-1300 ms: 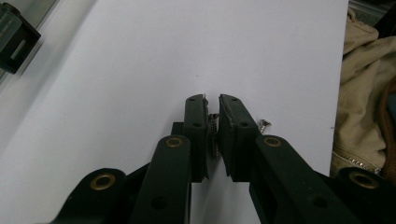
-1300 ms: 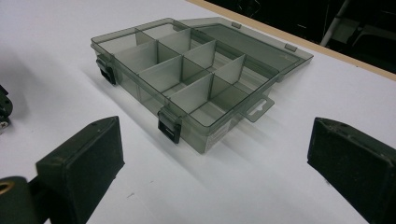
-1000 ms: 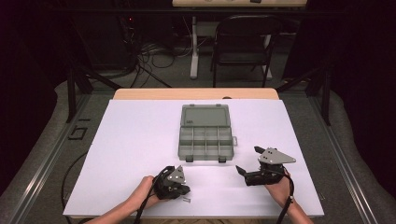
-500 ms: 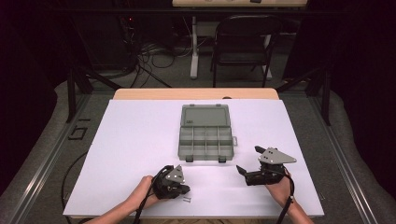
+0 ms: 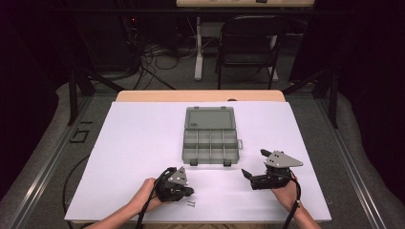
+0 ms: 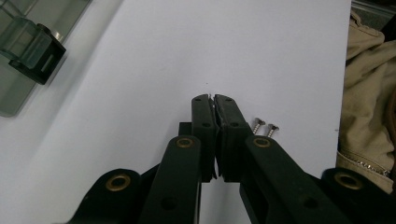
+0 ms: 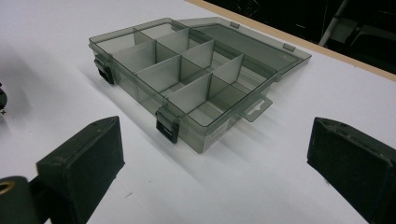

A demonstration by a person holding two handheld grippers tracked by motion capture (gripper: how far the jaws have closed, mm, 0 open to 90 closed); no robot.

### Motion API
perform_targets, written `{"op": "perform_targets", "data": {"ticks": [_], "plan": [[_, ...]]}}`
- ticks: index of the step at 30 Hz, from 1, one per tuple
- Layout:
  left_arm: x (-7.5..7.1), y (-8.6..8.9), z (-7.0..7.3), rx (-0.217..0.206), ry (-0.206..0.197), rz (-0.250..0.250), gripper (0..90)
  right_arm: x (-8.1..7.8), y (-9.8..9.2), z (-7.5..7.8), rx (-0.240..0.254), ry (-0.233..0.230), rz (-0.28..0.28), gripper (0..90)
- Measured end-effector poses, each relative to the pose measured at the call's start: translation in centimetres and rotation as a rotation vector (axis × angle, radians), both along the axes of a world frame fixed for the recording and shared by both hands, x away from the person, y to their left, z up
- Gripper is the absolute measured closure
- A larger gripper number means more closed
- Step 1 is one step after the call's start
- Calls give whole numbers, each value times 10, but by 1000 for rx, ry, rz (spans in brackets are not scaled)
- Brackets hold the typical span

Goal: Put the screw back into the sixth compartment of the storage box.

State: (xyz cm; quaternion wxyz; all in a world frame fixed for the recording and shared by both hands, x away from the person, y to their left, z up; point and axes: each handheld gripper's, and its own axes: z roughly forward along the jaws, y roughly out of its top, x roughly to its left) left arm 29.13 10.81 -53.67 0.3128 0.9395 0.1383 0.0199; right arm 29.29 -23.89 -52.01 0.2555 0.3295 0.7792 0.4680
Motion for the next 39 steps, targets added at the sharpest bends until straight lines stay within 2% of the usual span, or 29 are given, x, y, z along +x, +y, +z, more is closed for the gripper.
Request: {"op": "perform_targets", "data": {"ticks": [17,29,39], "plan": [[11,1,11,-26,-26,17,878,0,-2,1,5,-3,-7,28],[24,3,29,-56,-45,30,878,0,-3,1,11,-8,-16,28],[35,-3,45,-51,-72,27,878,0,-3,1,12,-9,-14,28]]}}
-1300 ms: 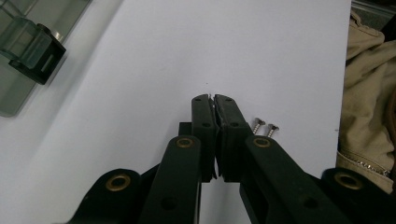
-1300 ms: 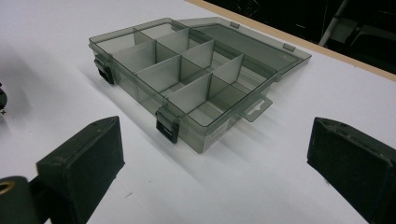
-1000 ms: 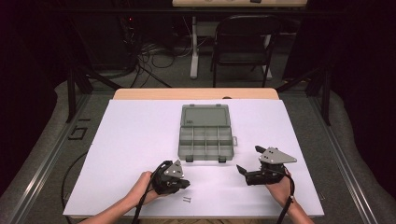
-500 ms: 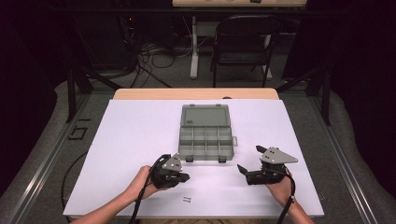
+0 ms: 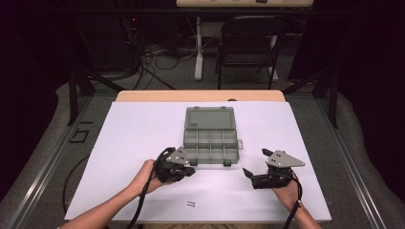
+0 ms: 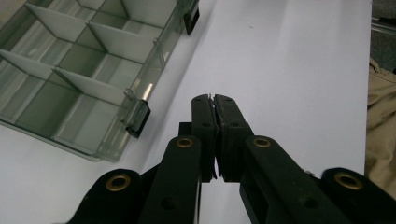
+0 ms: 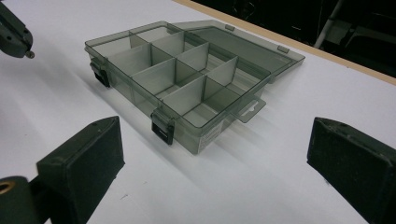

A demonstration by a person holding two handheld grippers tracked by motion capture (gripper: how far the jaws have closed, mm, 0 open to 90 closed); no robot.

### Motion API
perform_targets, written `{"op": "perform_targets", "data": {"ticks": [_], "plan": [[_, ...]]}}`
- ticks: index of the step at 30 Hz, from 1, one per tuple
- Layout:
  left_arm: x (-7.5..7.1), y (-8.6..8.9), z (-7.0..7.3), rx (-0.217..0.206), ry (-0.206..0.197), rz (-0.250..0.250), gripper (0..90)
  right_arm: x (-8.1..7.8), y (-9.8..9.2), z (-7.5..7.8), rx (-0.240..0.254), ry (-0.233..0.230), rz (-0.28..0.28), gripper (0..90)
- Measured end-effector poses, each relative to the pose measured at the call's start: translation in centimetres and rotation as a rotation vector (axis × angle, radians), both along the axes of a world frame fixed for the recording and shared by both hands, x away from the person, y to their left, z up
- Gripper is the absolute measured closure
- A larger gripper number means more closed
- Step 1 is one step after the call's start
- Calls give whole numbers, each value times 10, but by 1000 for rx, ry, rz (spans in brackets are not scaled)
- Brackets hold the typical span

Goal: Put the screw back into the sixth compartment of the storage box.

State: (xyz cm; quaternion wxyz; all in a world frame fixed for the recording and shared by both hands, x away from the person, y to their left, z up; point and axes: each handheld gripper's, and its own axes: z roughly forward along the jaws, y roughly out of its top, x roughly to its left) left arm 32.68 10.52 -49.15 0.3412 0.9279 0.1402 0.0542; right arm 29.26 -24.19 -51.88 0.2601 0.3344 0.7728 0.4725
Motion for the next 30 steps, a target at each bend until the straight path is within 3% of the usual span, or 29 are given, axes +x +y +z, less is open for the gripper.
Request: {"op": "perform_targets", "data": {"ticks": [30], "plan": [[36,-22,27,11,-45,11,879,0,-1,1,-1,-7,-2,30]]}}
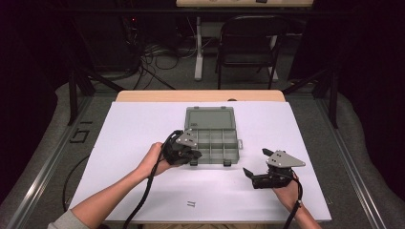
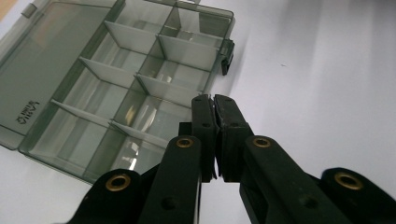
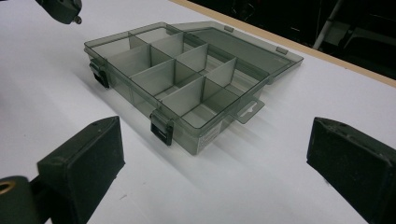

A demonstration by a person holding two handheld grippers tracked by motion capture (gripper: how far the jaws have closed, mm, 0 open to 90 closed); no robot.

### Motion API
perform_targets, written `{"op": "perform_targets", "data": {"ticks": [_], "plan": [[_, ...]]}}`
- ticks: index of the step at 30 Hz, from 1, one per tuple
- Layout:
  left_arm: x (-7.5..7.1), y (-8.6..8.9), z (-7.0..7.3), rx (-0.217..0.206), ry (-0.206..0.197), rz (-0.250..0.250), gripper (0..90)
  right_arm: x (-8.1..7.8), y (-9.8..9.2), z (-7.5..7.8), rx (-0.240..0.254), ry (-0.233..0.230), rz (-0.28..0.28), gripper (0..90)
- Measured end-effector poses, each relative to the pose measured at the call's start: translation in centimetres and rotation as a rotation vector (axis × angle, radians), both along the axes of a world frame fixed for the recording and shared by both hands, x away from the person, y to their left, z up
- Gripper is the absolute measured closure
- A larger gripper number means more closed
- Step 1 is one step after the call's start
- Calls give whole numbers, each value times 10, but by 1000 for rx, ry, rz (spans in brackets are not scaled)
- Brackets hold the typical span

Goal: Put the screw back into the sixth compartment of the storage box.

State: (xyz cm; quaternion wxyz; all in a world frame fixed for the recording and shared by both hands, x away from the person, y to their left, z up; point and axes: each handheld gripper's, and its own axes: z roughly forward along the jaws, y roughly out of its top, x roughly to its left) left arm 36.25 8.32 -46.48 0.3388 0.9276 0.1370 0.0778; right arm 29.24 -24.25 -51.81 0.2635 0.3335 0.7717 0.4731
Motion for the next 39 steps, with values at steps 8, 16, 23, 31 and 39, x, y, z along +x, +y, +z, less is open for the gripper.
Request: {"op": "perform_targets", "data": {"ticks": [8,16,23,31,39], "plan": [[12,-6,4,17,-8,5,879,0,0,0,0,-1,-2,30],[24,-12,8,19,-13,21,878,0,-1,1,-2,1,0,30],[35,-17,9,34,-17,33,878,0,-1,1,1,-1,-1,31],[48,-22,10,41,-18,53,878,-1,-1,1,-2,4,-3,31],[62,-27,7,60,-13,78,878,0,-1,0,2,1,-1,31]]}}
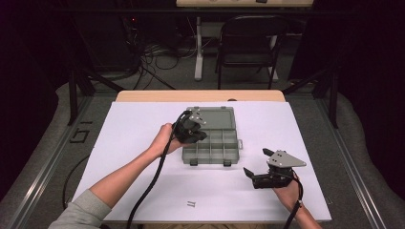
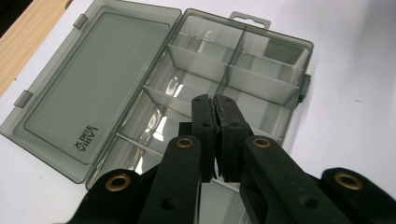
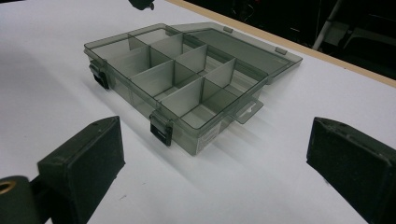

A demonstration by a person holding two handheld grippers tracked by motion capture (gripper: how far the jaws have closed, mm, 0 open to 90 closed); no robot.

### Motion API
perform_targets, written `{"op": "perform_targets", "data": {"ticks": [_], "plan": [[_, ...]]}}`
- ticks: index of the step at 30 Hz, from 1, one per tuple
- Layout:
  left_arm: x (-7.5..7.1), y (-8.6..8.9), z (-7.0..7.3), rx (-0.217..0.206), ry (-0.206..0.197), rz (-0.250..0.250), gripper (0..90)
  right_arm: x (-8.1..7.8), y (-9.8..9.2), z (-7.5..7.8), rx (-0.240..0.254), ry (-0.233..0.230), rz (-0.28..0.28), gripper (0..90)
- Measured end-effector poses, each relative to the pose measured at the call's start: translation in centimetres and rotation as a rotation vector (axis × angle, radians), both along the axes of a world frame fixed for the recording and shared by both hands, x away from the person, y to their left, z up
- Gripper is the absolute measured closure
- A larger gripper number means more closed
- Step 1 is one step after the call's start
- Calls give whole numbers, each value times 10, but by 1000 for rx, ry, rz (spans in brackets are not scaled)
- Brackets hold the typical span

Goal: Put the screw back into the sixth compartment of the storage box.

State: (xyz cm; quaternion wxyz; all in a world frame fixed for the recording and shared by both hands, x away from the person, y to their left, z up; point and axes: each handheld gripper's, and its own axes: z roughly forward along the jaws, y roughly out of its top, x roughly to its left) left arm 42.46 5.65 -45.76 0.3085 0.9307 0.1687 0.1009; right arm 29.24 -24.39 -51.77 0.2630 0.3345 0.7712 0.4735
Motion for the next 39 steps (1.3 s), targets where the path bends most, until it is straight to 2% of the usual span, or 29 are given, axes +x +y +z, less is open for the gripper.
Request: {"op": "perform_targets", "data": {"ticks": [19,30,39], "plan": [[20,-8,-14,37,27,38,878,0,-1,1,4,-4,0,32],[14,-10,-15,39,62,13,878,-1,0,1,5,-6,0,33],[8,-11,-27,60,112,-22,870,0,0,1,5,-5,2,33]]}}
